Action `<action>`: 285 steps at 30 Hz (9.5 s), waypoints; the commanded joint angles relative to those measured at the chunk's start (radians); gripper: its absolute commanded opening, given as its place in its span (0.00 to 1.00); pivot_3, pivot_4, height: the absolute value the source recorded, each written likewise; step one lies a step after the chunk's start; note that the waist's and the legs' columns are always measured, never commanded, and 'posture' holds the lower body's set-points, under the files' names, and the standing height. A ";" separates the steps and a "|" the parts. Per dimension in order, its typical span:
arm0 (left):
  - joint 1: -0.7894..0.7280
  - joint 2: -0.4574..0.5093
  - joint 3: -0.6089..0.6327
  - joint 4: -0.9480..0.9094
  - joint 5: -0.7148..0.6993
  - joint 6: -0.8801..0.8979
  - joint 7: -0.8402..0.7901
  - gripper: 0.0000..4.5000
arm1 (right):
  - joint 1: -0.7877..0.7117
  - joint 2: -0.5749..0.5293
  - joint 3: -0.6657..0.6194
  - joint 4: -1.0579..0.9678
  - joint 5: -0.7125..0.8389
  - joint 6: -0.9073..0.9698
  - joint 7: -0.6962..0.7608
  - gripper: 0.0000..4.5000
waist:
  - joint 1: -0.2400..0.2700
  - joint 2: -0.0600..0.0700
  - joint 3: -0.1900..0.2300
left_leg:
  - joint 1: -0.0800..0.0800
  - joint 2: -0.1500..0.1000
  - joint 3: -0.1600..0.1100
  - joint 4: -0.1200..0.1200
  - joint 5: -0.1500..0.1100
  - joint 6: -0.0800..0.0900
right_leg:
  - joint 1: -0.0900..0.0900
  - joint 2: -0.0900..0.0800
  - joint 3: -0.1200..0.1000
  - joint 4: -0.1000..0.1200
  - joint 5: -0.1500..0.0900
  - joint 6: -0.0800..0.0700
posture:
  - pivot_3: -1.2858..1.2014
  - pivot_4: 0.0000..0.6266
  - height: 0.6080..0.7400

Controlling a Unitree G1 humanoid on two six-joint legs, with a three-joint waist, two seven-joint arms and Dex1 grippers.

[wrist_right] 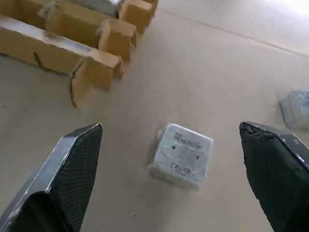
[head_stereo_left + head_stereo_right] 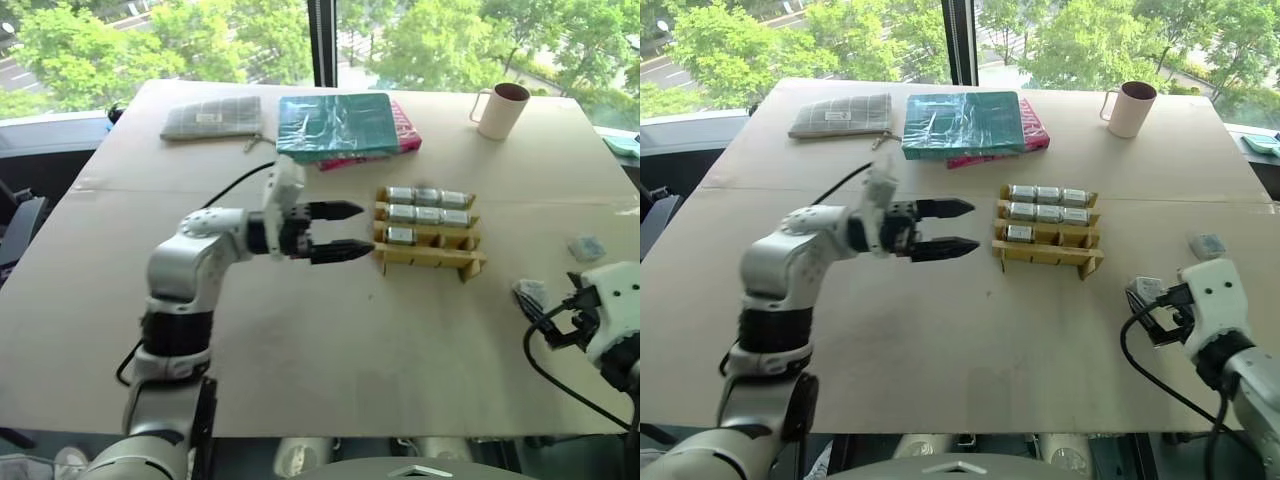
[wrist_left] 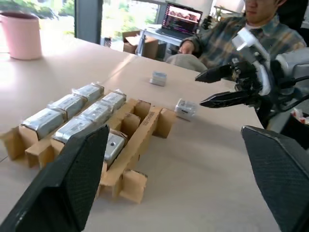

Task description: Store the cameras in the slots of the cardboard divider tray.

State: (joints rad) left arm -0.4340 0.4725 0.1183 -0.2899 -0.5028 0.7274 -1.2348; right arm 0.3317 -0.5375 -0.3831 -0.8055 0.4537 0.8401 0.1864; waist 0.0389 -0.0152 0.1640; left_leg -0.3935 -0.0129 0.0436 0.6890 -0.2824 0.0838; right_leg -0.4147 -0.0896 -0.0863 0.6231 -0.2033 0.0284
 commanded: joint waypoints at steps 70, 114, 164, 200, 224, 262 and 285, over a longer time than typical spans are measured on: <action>-0.879 -0.296 -0.562 1.245 0.344 -0.516 -0.048 0.17 | -0.236 -0.288 -0.175 0.164 0.200 -0.322 0.734 1.00 | 0.002 -0.003 0.000 | -0.006 -0.001 0.002 -0.001 -0.004 0.011 | -0.004 0.011 0.006 -0.002 0.004 0.001 | 0.52 0.24 1.00; -0.546 -0.260 -0.164 0.444 0.203 -0.121 -0.047 0.98 | -0.184 -0.192 -0.115 0.206 -0.048 -0.072 0.170 1.00 | -0.022 0.007 -0.005 | -0.005 -0.006 0.003 0.011 -0.009 0.017 | 0.000 -0.002 0.009 0.000 0.004 0.009 | 0.52 0.24 1.00; -0.391 -0.314 0.051 0.196 -0.467 0.631 0.699 1.00 | -0.443 -0.411 0.240 -0.002 -0.213 -0.278 0.485 0.45 | -0.024 0.007 -0.001 | -0.002 -0.006 0.002 0.011 -0.005 0.010 | 0.002 0.004 0.013 0.001 0.003 0.017 | 0.52 0.24 1.00; -0.459 -0.233 -0.129 0.264 -0.358 0.503 0.574 0.19 | -0.565 -0.230 0.285 -0.036 -0.211 -0.142 0.452 1.00 | -0.017 0.006 -0.001 | -0.003 -0.007 0.000 0.010 -0.004 0.008 | 0.002 0.003 0.011 0.000 0.005 0.012 | 0.52 0.24 1.00; -0.972 -0.483 -0.552 1.463 0.480 -0.674 0.014 0.19 | -0.002 -0.137 -0.291 0.007 0.140 -0.321 0.636 1.00 | 0.005 0.006 0.001 | -0.010 -0.008 0.004 0.010 -0.013 0.023 | -0.003 0.002 0.012 -0.005 0.005 0.014 | 0.52 0.24 1.00; -1.038 -0.629 -0.471 1.597 0.775 -0.716 0.156 0.19 | 0.132 -0.116 -0.295 -0.108 0.187 -0.337 0.487 1.00 | 0.005 0.005 0.000 | -0.019 -0.011 0.003 0.017 -0.016 0.030 | -0.008 0.002 0.005 -0.005 0.007 0.019 | 0.52 0.24 1.00; -0.764 -0.353 -0.007 0.820 0.247 -0.382 0.055 0.98 | 0.097 -0.092 -0.180 -0.063 0.115 -0.349 0.415 1.00 | -0.011 0.010 -0.003 | -0.009 -0.010 0.005 0.016 -0.012 0.023 | -0.002 0.001 0.014 0.000 0.006 0.019 | 0.52 0.24 1.00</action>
State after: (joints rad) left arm -1.2193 0.1146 0.0997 0.6680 -0.2017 0.2922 -1.1936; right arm 0.4349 -0.6304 -0.5518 -0.8760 0.5804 0.5112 0.6185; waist 0.0277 -0.0055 0.1612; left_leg -0.3982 -0.0221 0.0488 0.7043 -0.2947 0.1062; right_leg -0.4130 -0.0900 -0.0700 0.6229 -0.1969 0.0473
